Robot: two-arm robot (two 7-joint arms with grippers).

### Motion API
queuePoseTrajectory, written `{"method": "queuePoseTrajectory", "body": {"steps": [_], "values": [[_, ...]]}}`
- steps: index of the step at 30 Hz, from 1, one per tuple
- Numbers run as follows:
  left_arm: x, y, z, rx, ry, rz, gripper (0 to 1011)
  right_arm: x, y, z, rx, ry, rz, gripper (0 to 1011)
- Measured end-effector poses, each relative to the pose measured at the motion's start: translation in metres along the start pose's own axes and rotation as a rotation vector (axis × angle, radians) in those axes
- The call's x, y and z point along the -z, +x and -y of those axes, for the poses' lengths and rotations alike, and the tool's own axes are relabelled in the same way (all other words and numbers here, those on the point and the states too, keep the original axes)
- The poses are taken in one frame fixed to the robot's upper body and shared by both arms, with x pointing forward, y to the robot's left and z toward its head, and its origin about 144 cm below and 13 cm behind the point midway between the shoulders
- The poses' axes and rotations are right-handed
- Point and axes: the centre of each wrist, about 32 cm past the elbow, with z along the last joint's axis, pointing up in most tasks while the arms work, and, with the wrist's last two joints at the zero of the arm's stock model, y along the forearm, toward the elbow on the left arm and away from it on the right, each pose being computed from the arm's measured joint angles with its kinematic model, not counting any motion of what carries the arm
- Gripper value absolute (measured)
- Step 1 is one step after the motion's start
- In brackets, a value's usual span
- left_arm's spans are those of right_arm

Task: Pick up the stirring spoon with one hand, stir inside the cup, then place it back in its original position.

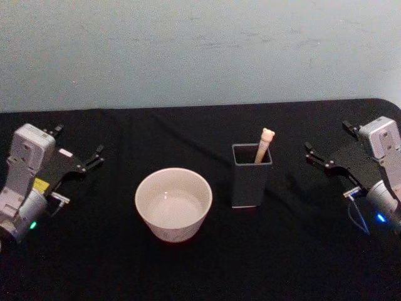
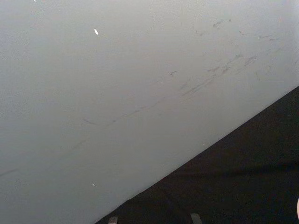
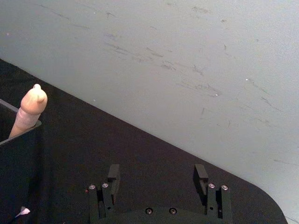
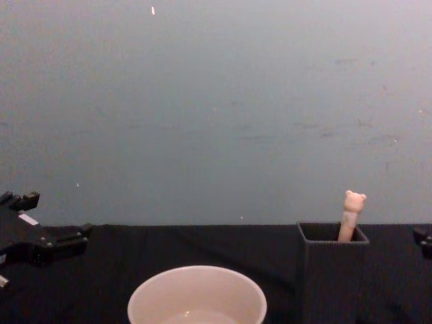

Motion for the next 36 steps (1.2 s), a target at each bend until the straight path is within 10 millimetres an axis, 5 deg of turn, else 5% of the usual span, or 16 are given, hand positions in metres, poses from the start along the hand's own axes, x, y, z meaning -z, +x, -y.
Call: {"method": "queuePoseTrajectory", "body": {"steps": [36], "values": [[0.0000, 0.0000, 0.0000, 0.000, 0.000, 0.000, 1001, 0.0001, 0.0003, 0.0001, 0.000, 0.000, 0.001, 1003]]}}
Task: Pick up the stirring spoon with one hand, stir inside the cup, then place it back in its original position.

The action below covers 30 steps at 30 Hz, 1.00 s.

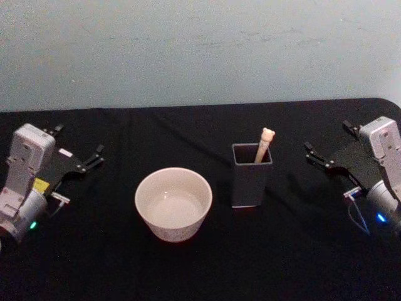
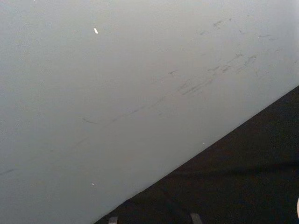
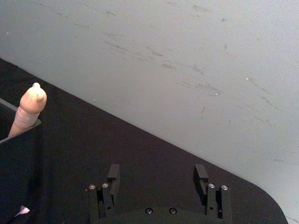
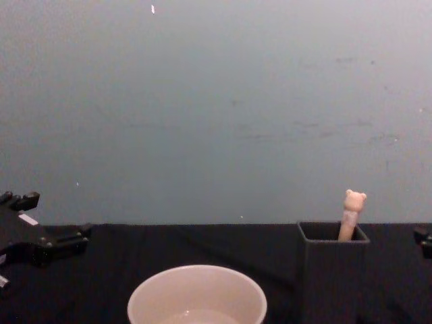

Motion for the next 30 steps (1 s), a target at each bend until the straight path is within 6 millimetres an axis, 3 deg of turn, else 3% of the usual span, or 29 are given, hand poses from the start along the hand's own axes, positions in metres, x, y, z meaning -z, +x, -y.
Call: {"method": "queuePoseTrajectory", "body": {"steps": [15, 30], "values": [[0.000, 0.000, 0.000, 0.000, 0.000, 0.000, 1001, -0.001, 0.007, 0.008, -0.028, 0.041, -0.041, 1003], [0.000, 0.000, 0.000, 0.000, 0.000, 0.000, 1001, -0.007, 0.015, 0.031, -0.268, 0.142, -0.189, 1003]]}}
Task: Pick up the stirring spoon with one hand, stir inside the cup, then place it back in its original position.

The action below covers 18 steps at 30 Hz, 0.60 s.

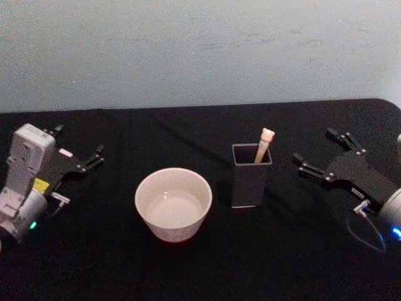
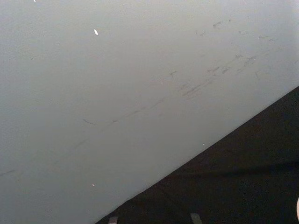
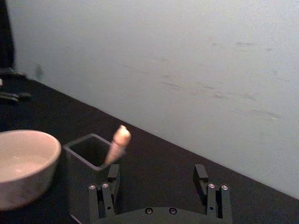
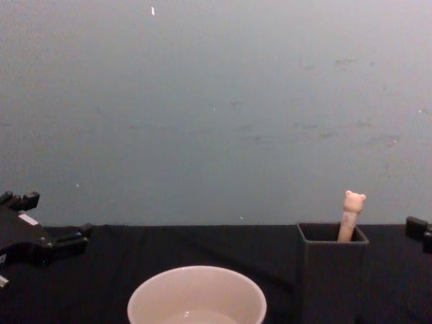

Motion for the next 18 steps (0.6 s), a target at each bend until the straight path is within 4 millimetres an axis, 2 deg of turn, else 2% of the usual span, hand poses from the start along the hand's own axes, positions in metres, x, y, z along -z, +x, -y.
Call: {"method": "queuePoseTrajectory", "body": {"steps": [6, 18], "values": [[0.000, 0.000, 0.000, 0.000, 0.000, 0.000, 1001, -0.002, -0.003, -0.007, -0.051, 0.033, -0.064, 1002], [0.000, 0.000, 0.000, 0.000, 0.000, 0.000, 1001, -0.002, -0.006, -0.037, -0.103, 0.042, -0.128, 1002]]}}
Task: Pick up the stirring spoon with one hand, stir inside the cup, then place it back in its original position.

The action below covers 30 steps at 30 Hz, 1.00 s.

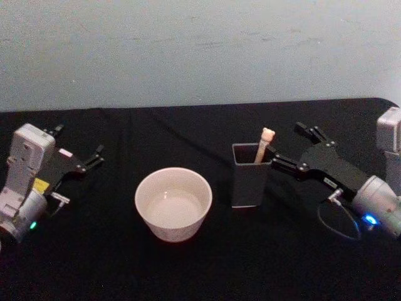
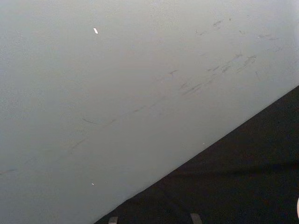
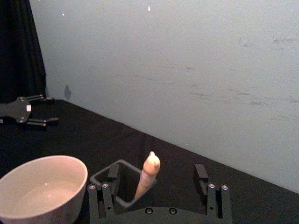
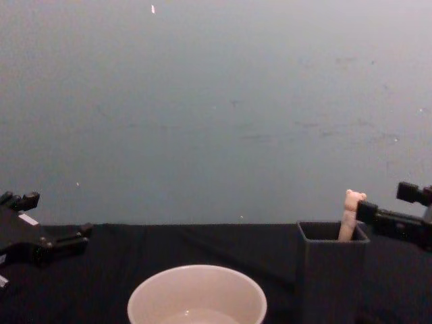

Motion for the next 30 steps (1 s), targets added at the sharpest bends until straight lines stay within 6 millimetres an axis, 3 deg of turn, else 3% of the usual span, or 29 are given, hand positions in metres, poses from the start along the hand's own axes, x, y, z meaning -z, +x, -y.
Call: {"method": "queuePoseTrajectory", "body": {"steps": [13, 30], "values": [[0.000, 0.000, 0.000, 0.000, 0.000, 0.000, 1001, 0.006, 0.003, -0.022, -0.014, -0.007, -0.043, 1003], [0.000, 0.000, 0.000, 0.000, 0.000, 0.000, 1001, 0.009, 0.004, -0.034, -0.008, -0.019, -0.085, 1003]]}}
